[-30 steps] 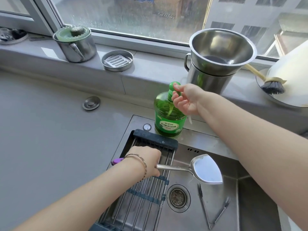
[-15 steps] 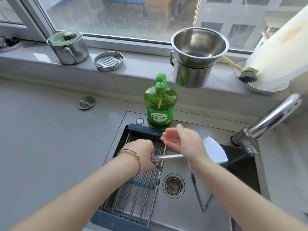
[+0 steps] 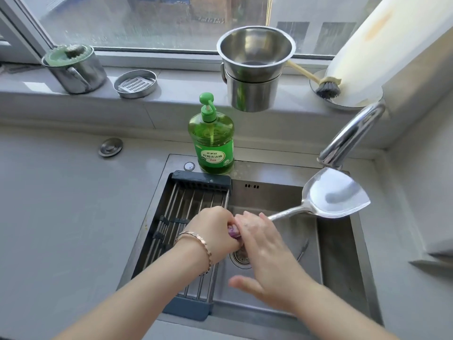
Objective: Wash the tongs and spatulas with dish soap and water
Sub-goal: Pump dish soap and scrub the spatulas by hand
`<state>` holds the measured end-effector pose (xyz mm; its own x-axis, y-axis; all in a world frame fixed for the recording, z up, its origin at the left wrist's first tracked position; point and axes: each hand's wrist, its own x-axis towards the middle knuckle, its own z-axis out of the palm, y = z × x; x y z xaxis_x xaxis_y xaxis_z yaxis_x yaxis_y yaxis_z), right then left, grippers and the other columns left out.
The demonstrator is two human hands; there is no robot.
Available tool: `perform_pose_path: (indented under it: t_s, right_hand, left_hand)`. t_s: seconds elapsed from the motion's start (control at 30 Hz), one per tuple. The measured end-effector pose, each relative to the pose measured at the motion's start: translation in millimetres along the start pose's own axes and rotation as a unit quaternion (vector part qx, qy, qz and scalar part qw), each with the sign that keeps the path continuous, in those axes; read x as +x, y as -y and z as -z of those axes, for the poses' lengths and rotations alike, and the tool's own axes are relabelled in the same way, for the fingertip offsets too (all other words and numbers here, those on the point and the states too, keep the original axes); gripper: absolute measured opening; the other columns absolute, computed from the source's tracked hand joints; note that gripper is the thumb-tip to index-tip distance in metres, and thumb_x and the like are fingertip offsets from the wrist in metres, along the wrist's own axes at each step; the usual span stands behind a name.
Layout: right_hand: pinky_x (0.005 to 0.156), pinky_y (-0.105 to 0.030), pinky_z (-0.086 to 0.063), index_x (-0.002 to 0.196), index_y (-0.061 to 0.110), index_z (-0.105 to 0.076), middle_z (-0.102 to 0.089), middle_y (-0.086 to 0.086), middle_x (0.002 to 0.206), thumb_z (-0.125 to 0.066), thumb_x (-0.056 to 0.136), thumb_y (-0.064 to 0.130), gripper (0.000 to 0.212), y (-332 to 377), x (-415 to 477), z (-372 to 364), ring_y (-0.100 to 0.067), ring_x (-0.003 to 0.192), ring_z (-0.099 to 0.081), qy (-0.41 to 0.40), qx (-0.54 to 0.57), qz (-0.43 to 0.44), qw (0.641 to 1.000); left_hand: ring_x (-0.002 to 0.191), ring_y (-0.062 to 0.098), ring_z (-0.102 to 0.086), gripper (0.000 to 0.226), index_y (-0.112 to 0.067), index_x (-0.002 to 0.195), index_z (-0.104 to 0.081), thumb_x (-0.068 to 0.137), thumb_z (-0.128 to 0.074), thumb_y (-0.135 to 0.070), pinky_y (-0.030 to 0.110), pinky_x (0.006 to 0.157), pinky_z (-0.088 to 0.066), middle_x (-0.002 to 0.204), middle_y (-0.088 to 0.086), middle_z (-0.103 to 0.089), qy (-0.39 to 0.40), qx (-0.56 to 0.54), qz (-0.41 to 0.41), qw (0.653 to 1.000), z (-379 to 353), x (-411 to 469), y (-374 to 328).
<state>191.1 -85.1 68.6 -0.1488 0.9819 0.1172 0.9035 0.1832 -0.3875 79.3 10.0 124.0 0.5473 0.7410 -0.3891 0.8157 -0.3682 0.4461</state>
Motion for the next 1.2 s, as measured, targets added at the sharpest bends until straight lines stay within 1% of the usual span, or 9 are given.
perform_pose_path:
  t_s: [0.17,0.33,0.47,0.6,0.7,0.77,0.9,1.07,1.2]
  right_hand:
    - [0.114,-0.035,-0.005,0.131,-0.002,-0.043,-0.049,-0.019,0.134,-0.008,0.087,0.072,0.093,-32.2,-10.4,23.9,-0.031,0.132,-0.034,-0.067,-0.01,-0.148,0.987]
    - [0.114,-0.037,-0.01,0.137,0.0,-0.03,-0.041,-0.016,0.142,-0.018,0.085,0.072,0.09,5.6,-22.5,14.0,-0.025,0.136,-0.024,-0.023,-0.048,0.011,0.999]
    - [0.114,-0.036,-0.005,0.135,-0.003,-0.039,-0.044,-0.021,0.139,-0.01,0.087,0.071,0.093,-20.8,-24.6,25.9,-0.026,0.134,-0.023,-0.078,-0.022,-0.151,0.985]
    - [0.114,-0.04,-0.012,0.135,-0.001,-0.034,-0.045,-0.018,0.139,-0.019,0.085,0.071,0.088,6.9,-35.9,10.7,-0.027,0.135,-0.026,-0.018,-0.055,0.014,0.998]
    - [0.116,-0.036,-0.007,0.136,0.002,-0.036,-0.043,-0.016,0.141,-0.011,0.085,0.072,0.09,-16.0,-34.5,24.2,-0.023,0.137,-0.024,-0.05,-0.053,-0.056,0.996]
    - [0.115,-0.038,-0.007,0.135,-0.001,-0.039,-0.041,-0.018,0.142,-0.009,0.084,0.074,0.095,-19.5,-35.1,26.8,-0.025,0.138,-0.022,-0.063,-0.023,-0.109,0.992]
    - [0.116,-0.037,-0.008,0.137,-0.001,-0.03,-0.035,-0.018,0.146,-0.017,0.084,0.072,0.091,6.3,-46.5,9.1,-0.026,0.139,-0.02,0.014,-0.05,0.059,0.997]
    - [0.115,-0.038,-0.007,0.139,-0.004,-0.032,-0.035,-0.021,0.146,-0.009,0.086,0.071,0.095,-17.1,-44.4,23.8,-0.025,0.139,-0.02,-0.037,-0.027,-0.075,0.996]
    - [0.115,-0.037,-0.011,0.136,-0.001,-0.03,-0.041,-0.019,0.142,-0.019,0.086,0.071,0.089,13.5,-53.1,5.8,-0.026,0.136,-0.025,0.016,-0.028,0.046,0.998]
  left_hand:
    - [0.078,0.019,-0.061,0.012,-0.017,0.084,-0.064,0.083,-0.062,-0.03,0.032,0.074,-0.055,0.073,-0.005,-0.056,-0.062,0.034,-0.018,0.997,2.3,-16.7,-2.5]
    - [0.075,0.018,-0.058,0.012,-0.02,0.077,-0.062,0.081,-0.062,-0.032,0.028,0.071,-0.052,0.067,-0.008,-0.053,-0.102,0.032,-0.037,0.994,-5.5,-27.1,-8.3]
    - [0.073,0.016,-0.057,0.013,-0.02,0.084,-0.066,0.081,-0.064,-0.033,0.03,0.072,-0.054,0.067,-0.01,-0.052,-0.094,0.015,-0.029,0.995,-9.4,-32.5,-5.9]
    - [0.055,0.018,-0.051,0.023,-0.006,0.067,-0.064,0.075,-0.069,-0.027,0.03,0.058,-0.049,0.057,0.003,-0.054,-0.047,-0.058,-0.033,0.997,-17.5,-35.5,-10.4]
    - [0.051,0.018,-0.034,0.032,0.003,0.065,-0.057,0.073,-0.072,-0.025,0.026,0.05,-0.034,0.056,0.009,-0.04,0.03,-0.132,-0.015,0.991,-20.9,-35.9,-8.8]
    - [0.049,0.018,-0.031,0.023,-0.007,0.067,-0.056,0.074,-0.072,-0.021,0.023,0.047,-0.031,0.055,0.007,-0.035,0.1,-0.196,0.018,0.975,-20.6,-36.6,-11.9]
    - [0.033,0.01,-0.037,0.016,-0.009,0.072,-0.058,0.072,-0.073,-0.014,0.017,0.038,-0.036,0.041,-0.003,-0.042,0.194,-0.188,0.057,0.961,-17.4,-37.6,-16.8]
    - [0.033,0.009,-0.034,0.03,-0.008,0.072,-0.05,0.071,-0.077,-0.019,0.02,0.039,-0.033,0.031,-0.011,-0.042,0.219,-0.185,0.071,0.955,-14.5,-36.6,-13.6]
    - [0.036,0.014,-0.038,0.022,0.004,0.076,-0.062,0.072,-0.073,-0.014,0.016,0.039,-0.035,0.045,0.004,-0.049,0.21,-0.168,0.062,0.961,-16.5,-36.0,-14.2]
